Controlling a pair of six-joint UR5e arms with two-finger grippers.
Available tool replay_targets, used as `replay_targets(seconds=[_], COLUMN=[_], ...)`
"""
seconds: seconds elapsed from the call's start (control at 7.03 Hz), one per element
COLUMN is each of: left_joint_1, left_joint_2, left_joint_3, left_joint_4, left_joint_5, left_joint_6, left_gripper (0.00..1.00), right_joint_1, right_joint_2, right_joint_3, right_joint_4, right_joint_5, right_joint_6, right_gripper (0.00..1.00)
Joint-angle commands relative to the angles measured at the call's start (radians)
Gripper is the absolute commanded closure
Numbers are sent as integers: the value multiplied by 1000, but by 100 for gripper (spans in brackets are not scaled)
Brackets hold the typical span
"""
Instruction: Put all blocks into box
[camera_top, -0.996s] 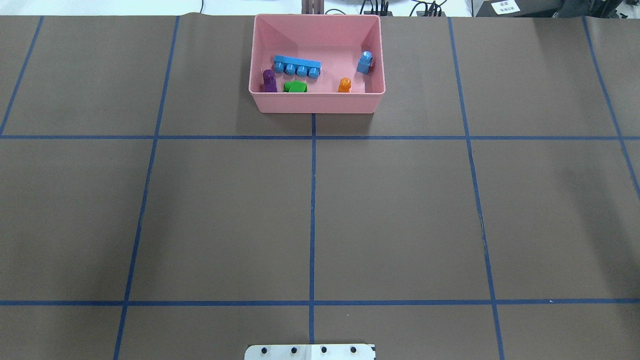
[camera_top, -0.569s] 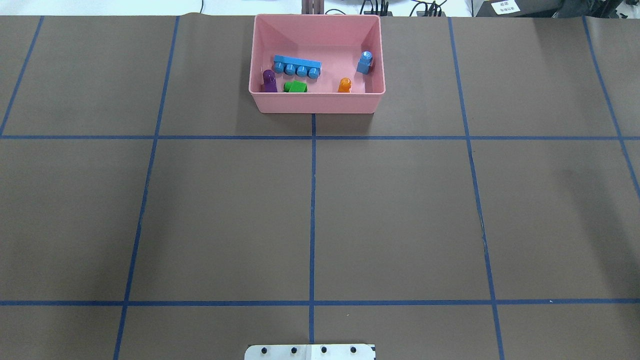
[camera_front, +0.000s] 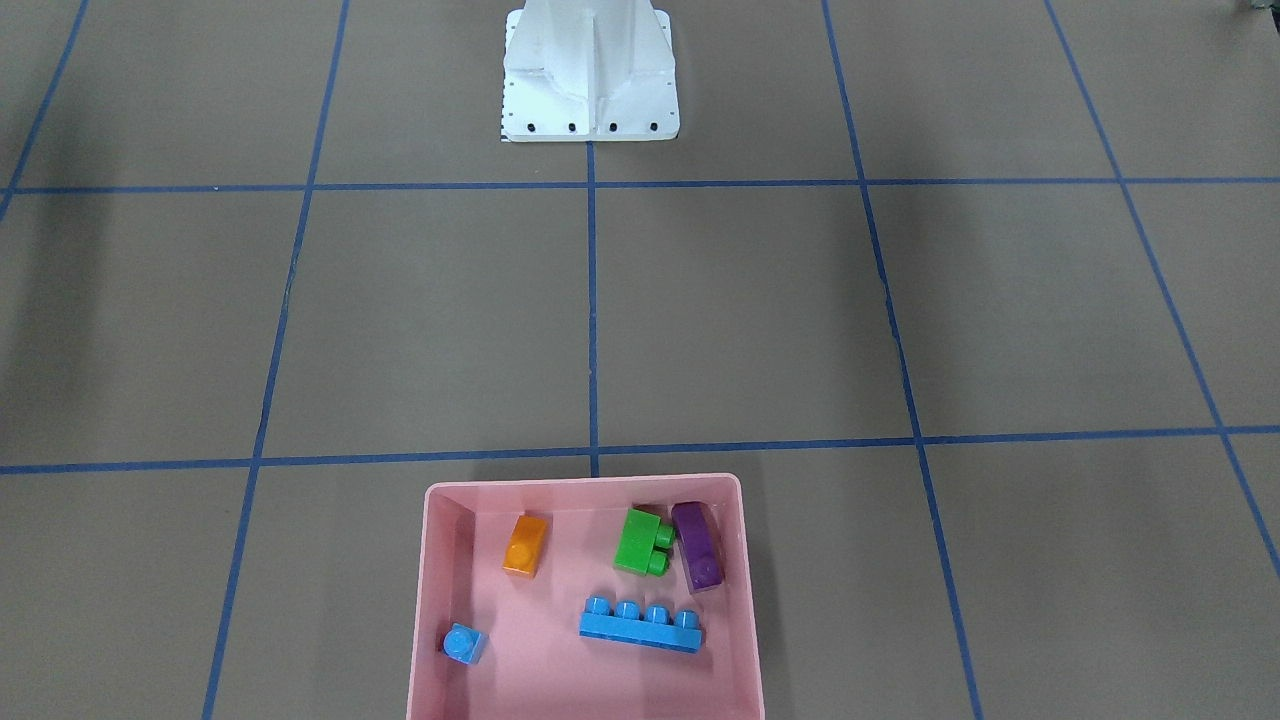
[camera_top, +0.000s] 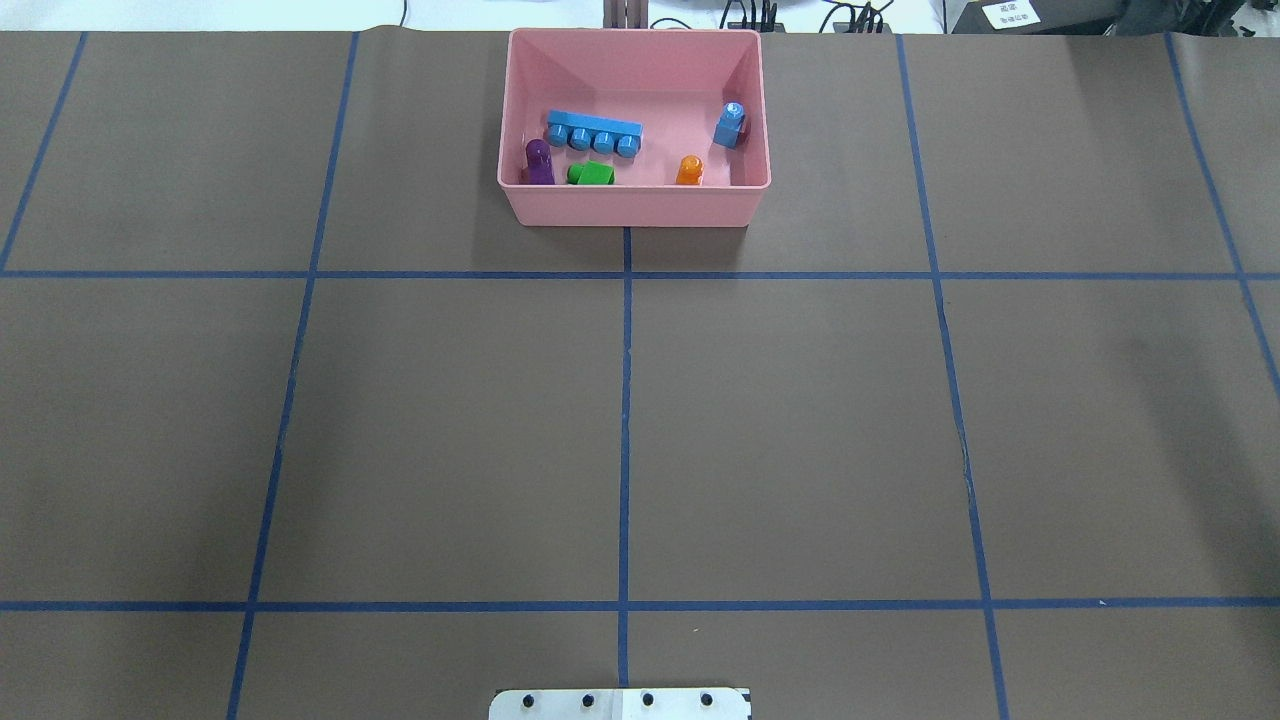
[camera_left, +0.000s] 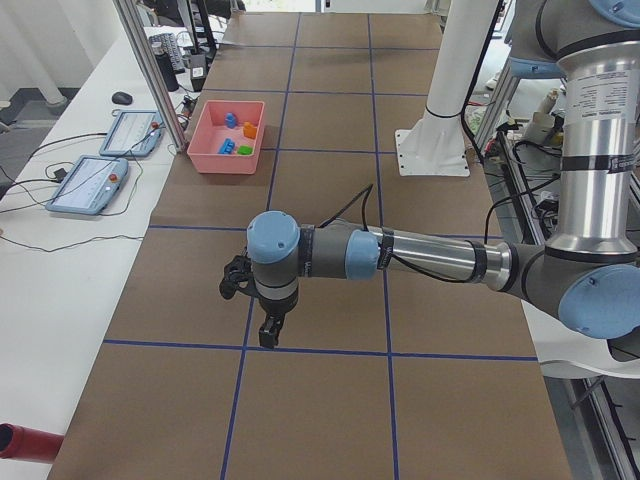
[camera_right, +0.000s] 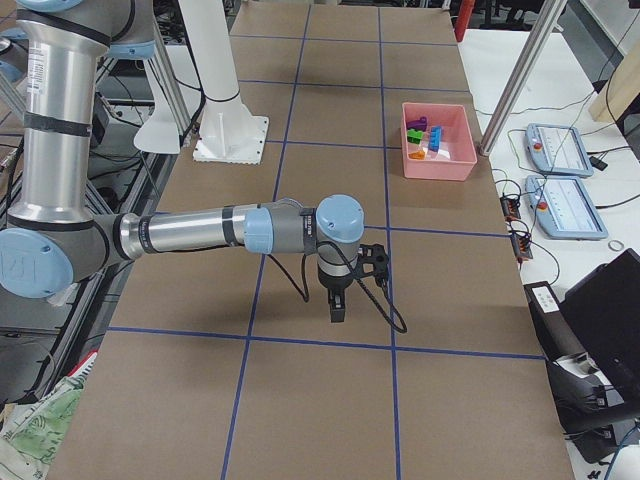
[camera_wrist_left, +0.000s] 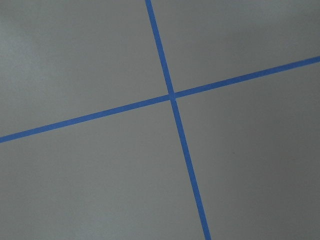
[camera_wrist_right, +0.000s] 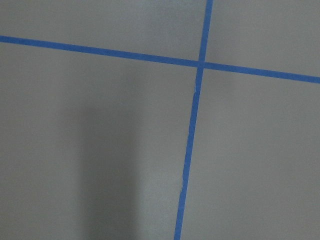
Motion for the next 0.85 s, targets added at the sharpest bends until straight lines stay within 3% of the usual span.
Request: replay_targets(seconds=[0.0,0.71], left_joint_1=[1,2], left_joint_2=[-1,0], left_joint_3=[0,2], left_joint_4=[0,0], left_joint_5=[0,0], left_joint_6=[0,0], left_gripper=[0,0], right_joint_1=[-1,1], right_joint_2=[2,5], right_joint_3=[1,2], right_joint_4=[-1,1], right_joint_5=[2,11], right_joint_6=[1,1], right_gripper=[0,0])
